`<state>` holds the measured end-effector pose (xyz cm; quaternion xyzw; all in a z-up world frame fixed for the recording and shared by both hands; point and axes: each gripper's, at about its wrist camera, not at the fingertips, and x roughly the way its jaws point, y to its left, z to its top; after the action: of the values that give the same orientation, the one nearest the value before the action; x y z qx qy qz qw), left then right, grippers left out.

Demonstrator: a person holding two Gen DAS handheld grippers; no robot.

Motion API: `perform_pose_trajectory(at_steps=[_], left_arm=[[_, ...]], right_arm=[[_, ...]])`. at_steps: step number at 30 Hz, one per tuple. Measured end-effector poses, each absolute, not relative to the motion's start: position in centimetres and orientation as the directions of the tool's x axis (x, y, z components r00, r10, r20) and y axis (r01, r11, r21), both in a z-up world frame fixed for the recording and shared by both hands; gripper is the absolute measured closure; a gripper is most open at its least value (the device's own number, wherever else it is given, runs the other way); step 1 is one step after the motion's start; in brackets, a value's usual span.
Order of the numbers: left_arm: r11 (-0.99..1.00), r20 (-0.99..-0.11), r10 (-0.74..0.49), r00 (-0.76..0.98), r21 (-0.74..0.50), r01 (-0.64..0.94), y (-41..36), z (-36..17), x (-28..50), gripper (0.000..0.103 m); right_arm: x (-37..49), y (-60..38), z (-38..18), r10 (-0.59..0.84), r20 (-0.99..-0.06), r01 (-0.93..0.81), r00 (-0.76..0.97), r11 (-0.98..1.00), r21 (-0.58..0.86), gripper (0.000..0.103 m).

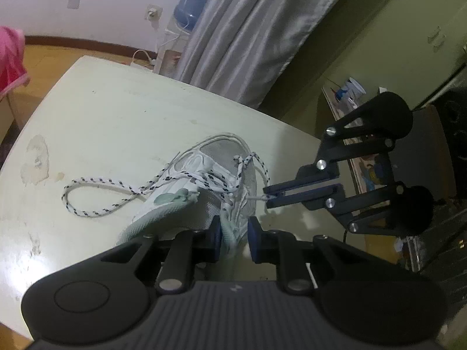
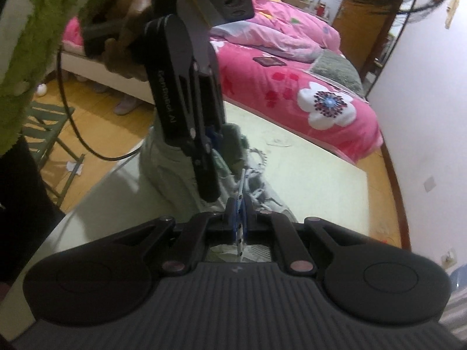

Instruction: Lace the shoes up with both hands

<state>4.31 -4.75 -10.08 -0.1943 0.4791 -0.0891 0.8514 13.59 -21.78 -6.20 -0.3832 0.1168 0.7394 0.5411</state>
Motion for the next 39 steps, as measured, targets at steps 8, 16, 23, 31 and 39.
perform_pose_trajectory(at_steps=[8,16,23,31,39], left_arm=[[0.929,-0.772,-0.327,0.545,-0.368,0.036,-5.1,-10.3,4.2,0.092],[0.942,-0.768,-0.314,0.558,-0.325,0.082,-5.7,-10.3,4.1,0.092],[0.959,-0.766,-0.282,0.577,-0.235,0.158,-7.2,-10.2,3.9,0.092],[0.962,-0.760,-0.268,0.592,-0.182,0.202,-8.0,-10.4,4.1,0.091],[0.958,-0.747,-0.271,0.607,-0.148,0.245,-8.5,-10.8,4.2,0.090]], right_arm=[[13.5,-22.0,-7.1,0.698,-0.705,-0.886,-0.127,-0.399,-0.235,0.101],[13.4,-21.6,-7.9,0.683,-0.721,-0.889,-0.115,-0.395,-0.232,0.100],[12.3,-21.2,-8.4,0.672,-0.735,-0.844,-0.090,-0.444,-0.302,0.100],[10.9,-21.3,-8.6,0.668,-0.743,-0.777,-0.044,-0.490,-0.395,0.100],[10.4,-21.1,-8.7,0.680,-0.733,-0.731,0.009,-0.496,-0.469,0.100]])
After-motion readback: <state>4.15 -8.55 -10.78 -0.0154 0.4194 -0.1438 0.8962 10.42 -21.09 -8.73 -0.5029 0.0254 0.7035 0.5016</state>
